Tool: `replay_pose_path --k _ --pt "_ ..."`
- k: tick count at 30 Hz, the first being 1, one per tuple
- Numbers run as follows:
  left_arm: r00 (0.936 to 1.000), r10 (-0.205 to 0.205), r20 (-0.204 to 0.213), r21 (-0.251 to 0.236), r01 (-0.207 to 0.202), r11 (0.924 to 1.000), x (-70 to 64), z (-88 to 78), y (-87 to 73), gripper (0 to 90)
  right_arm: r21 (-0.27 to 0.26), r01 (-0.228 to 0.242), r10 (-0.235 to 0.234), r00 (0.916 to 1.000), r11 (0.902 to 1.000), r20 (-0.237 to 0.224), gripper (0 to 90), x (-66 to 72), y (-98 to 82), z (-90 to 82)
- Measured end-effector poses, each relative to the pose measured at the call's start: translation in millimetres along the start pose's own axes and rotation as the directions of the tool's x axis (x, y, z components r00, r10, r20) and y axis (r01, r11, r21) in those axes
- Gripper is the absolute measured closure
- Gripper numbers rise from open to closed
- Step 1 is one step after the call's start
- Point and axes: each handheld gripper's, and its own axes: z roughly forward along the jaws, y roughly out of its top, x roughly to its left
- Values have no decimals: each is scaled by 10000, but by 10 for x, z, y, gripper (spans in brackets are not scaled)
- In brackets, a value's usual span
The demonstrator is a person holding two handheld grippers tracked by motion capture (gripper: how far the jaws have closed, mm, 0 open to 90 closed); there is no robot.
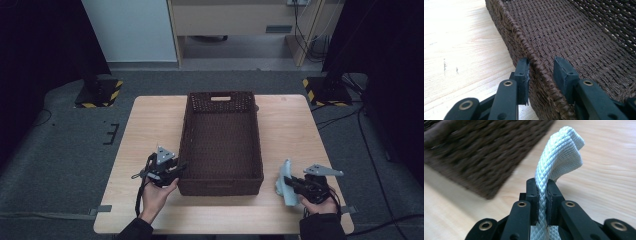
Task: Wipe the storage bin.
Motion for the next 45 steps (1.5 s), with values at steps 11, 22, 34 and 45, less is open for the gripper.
replay_pose_path --k 11,22,34,45 --pt "10000 -57 49 -18 57 10000 5 2 -3 646 234 -568 526 9868 9981 1532 832 -424 -81 -61" --pt "9999 -103 99 -25 103 9999 12 2 -4 644 1057 -319 67 9732 9939 2300 767 -485 -129 95" --pt "9993 -217 319 -78 219 9997 32 6 -9 639 118 68 -97 9630 9999 2693 539 -477 -56 43" --pt "9994 -180 288 -52 181 9998 66 -6 -3 676 -548 520 -372 9697 9971 2415 517 -319 203 -14"
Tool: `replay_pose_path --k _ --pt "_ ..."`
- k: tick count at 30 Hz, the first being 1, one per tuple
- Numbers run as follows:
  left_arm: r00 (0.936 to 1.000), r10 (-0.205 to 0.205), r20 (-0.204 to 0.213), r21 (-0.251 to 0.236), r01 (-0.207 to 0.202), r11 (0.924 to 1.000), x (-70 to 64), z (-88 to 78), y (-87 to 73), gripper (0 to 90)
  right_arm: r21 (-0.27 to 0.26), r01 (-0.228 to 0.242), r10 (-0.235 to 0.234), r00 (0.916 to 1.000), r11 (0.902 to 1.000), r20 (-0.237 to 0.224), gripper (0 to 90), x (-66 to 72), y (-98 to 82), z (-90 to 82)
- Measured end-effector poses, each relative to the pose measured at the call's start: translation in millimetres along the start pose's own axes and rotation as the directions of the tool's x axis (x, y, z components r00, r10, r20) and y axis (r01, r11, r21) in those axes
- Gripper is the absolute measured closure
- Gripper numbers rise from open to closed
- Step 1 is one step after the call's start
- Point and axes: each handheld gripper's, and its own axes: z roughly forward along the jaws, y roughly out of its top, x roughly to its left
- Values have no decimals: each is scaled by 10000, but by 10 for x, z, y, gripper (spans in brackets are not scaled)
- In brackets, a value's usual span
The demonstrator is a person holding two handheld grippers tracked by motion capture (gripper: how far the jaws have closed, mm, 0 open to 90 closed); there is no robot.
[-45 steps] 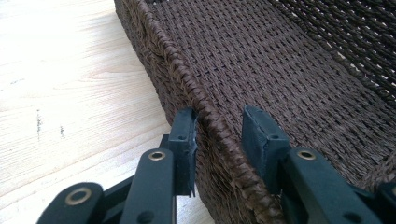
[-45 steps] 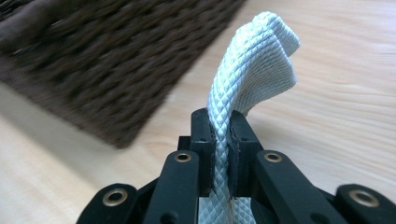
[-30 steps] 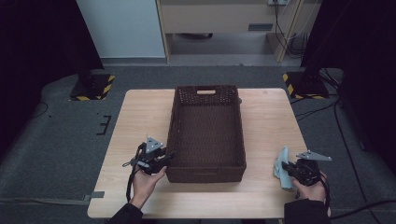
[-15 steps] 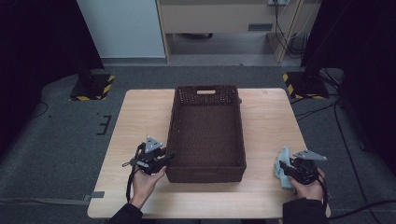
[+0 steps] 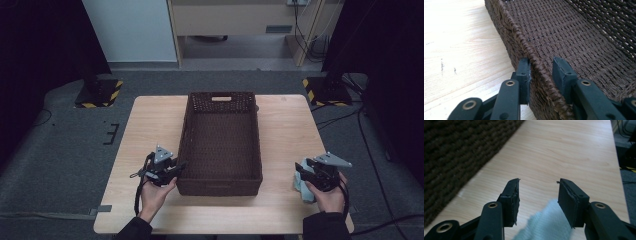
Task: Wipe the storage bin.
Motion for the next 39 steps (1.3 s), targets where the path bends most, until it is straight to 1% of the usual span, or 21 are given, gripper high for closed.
replay_pose_path --k 3,8,11,12,13,14,15,17,19,20,22,25,29,31,32,34,35,36,39 --pt "10000 39 49 21 -39 10000 24 -2 3 677 -153 89 -92 9996 9998 -251 518 96 83 14" --pt "9999 168 -26 116 -167 9998 23 -4 15 673 -305 136 -163 9958 9994 -903 522 263 230 36" --pt "9998 200 -39 153 -200 9997 30 -6 18 671 -483 399 -454 9919 9980 -1190 524 362 345 77" --pt "9998 195 -40 144 -195 9997 33 -6 18 671 -427 434 -487 9903 9981 -1304 524 395 381 92" --pt "9998 204 -51 130 -204 9997 37 -6 18 671 -432 584 -635 9898 9974 -1275 524 416 414 117" --pt "9997 215 -63 134 -214 9997 41 -7 18 672 -398 653 -698 9898 9971 -1245 530 427 437 141" --pt "9998 206 -69 115 -205 9997 45 -10 17 672 -346 597 -634 9910 9976 -1176 529 415 444 162" --pt "9996 270 -108 116 -269 9996 51 -12 18 673 -175 221 -239 9935 9996 -1110 524 336 426 184" --pt "9997 233 -52 84 -233 9997 60 -8 19 674 -228 -41 15 9939 9997 -1099 515 258 395 177" --pt "9998 205 -46 99 -205 9997 64 -9 20 673 -261 -103 75 9944 9996 -1052 510 236 386 169" --pt "9999 142 -27 93 -142 9999 75 -9 20 672 -262 -35 8 9945 9997 -1052 507 217 383 162" --pt "9999 141 -34 88 -141 9999 81 -10 20 669 -340 -21 -18 9935 9994 -1139 506 231 413 167" --pt "9998 205 -67 104 -204 9997 78 -12 22 668 -469 28 -89 9915 9989 -1299 506 285 491 184" --pt "9998 212 -68 107 -211 9997 80 -12 23 667 -479 146 -209 9908 9987 -1338 504 311 536 192" --pt "9998 212 -63 112 -211 9997 82 -11 24 668 -548 115 -189 9903 9984 -1376 504 324 555 203" --pt "9997 225 -71 128 -224 9997 88 -11 27 667 -550 9 -95 9878 9985 -1553 504 355 599 225" --pt "9997 213 -75 125 -212 9997 90 -10 28 666 -595 55 -152 9862 9982 -1649 505 370 619 238" --pt "9997 220 -85 149 -218 9997 93 -10 30 665 -572 16 -115 9848 9984 -1731 505 394 643 250" --pt "9997 200 -132 190 -198 9996 114 -13 35 653 -604 70 -181 9827 9982 -1843 506 465 722 291"
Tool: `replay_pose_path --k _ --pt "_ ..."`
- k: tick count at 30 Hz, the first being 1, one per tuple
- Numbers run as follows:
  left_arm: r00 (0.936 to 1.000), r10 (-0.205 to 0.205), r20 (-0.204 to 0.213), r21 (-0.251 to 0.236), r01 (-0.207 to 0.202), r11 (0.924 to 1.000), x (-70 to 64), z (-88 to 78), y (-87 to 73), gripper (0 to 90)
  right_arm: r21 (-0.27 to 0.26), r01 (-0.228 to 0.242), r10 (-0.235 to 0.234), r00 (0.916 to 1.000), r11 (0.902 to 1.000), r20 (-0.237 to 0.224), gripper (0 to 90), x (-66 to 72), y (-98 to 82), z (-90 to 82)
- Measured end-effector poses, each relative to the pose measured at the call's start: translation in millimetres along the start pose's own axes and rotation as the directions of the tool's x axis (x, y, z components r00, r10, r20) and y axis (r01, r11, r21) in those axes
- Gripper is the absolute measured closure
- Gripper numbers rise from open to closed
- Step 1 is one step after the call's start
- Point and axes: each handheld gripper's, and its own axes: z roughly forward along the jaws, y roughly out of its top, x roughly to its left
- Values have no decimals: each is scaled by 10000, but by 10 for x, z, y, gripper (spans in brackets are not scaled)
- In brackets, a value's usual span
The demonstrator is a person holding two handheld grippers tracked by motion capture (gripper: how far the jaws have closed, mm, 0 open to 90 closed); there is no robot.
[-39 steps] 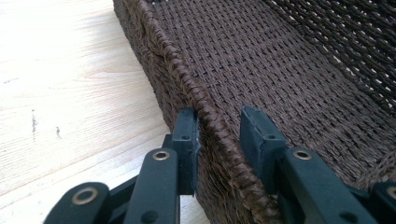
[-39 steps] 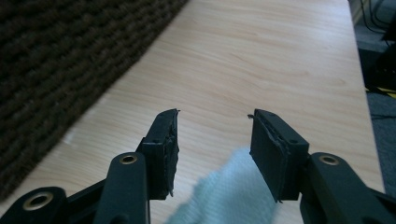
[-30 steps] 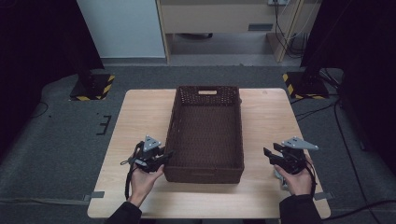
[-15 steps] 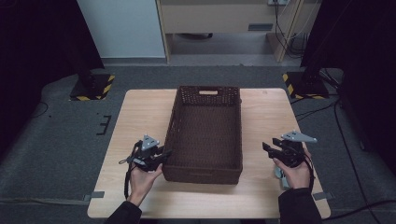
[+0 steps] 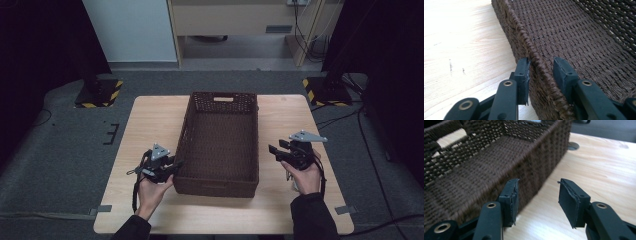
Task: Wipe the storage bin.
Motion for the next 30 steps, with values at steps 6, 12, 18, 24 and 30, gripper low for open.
replay_pose_path --k 6,12,18,24,30 --pt "10000 -57 -68 -55 57 10000 28 2 -3 620 -273 114 -120 9997 9996 -216 504 112 143 123" --pt "9996 -83 -281 -121 80 9999 32 -2 -5 565 -250 321 -334 9981 9992 -509 502 248 226 276" --pt "9994 -294 -193 -332 288 9990 42 -46 14 501 292 538 -521 9970 9981 -574 549 301 190 391" --pt "9991 -333 -265 -546 318 9980 48 -147 5 469 442 573 -537 9955 9974 -779 632 329 154 411" --pt "9997 -257 -53 -500 254 9984 26 -161 -52 547 462 460 -421 9958 9979 -816 655 360 125 357"
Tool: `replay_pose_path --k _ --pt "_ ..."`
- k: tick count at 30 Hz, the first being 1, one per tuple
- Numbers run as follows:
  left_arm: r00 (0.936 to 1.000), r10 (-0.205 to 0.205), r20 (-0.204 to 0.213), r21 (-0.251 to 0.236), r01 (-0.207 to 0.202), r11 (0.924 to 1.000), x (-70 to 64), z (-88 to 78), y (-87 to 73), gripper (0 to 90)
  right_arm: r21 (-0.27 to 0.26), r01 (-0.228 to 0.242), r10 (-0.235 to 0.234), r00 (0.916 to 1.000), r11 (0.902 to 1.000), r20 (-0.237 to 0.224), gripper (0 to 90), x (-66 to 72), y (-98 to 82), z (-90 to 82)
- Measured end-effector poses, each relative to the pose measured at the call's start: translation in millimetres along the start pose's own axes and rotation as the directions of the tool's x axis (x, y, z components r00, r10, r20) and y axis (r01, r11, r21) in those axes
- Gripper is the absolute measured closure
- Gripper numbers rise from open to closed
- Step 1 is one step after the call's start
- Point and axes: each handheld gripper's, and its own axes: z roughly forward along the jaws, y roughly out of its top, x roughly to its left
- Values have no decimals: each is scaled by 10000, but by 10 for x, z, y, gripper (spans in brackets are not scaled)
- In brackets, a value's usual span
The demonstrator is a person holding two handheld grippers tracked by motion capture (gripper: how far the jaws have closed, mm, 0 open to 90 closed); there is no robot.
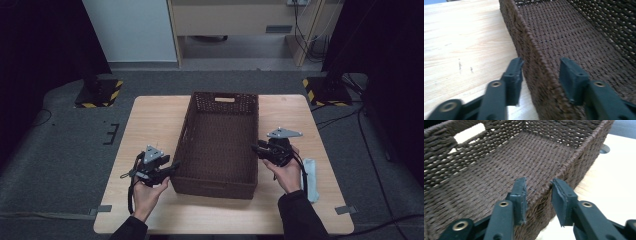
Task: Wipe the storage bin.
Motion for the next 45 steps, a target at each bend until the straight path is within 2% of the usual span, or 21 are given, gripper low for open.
replay_pose_path --k 4,6,8,9,11,15,16,18,24,29,33,34,36,40,42,45 --pt "10000 29 -62 18 -29 10000 16 -5 -9 640 49 -101 101 9999 9999 -123 648 70 -46 -89" --pt "10000 -73 1 -28 73 10000 30 -4 -12 691 221 86 -84 9999 9997 -106 634 111 -35 -116" --pt "10000 -62 -41 -40 62 10000 34 3 -7 718 220 399 -400 9992 9990 38 568 145 -13 -113" --pt "9999 -92 -82 -69 91 9999 34 11 -4 721 46 582 -582 9982 9983 171 542 151 -5 -100" --pt "9998 -41 -177 -56 40 10000 47 27 1 729 -186 584 -576 9976 9981 388 516 140 11 -56" --pt "9995 -50 -303 -130 46 9999 90 49 9 739 -264 356 -334 9964 9990 785 500 76 16 53" --pt "9994 -63 -347 -163 58 9998 100 50 9 723 -173 368 -353 9962 9992 797 497 52 12 71" --pt "9994 -68 -328 -193 62 9998 113 45 9 691 -323 -22 41 9982 9995 592 503 25 -10 93" --pt "9988 5 -492 -311 -21 9995 82 -13 -3 642 -380 -328 344 9985 9987 420 558 29 -36 54" --pt "9989 -280 -383 -281 269 9992 120 -12 -9 710 -120 -384 389 9979 9992 522 549 110 -54 -18" --pt "9982 -395 -456 -306 382 9988 147 9 3 756 210 -218 208 9988 9995 450 542 150 -29 -70" --pt "9978 -463 -465 -309 449 9985 157 14 7 755 185 -55 47 9989 9998 458 537 151 -16 -78" --pt "9976 -455 -517 -250 443 9987 167 25 21 752 -237 132 -113 9970 9996 759 501 140 3 -86" --pt "9967 -371 -715 -195 357 9992 178 57 38 748 -619 -59 126 9941 9981 1081 477 44 10 -40" --pt "9964 -337 -777 -187 324 9993 187 64 45 746 -638 -235 299 9945 9977 1002 480 -12 -8 1" --pt "9956 -298 -894 -187 283 9994 202 74 57 738 -696 -507 549 9967 9963 601 521 -53 -41 43"
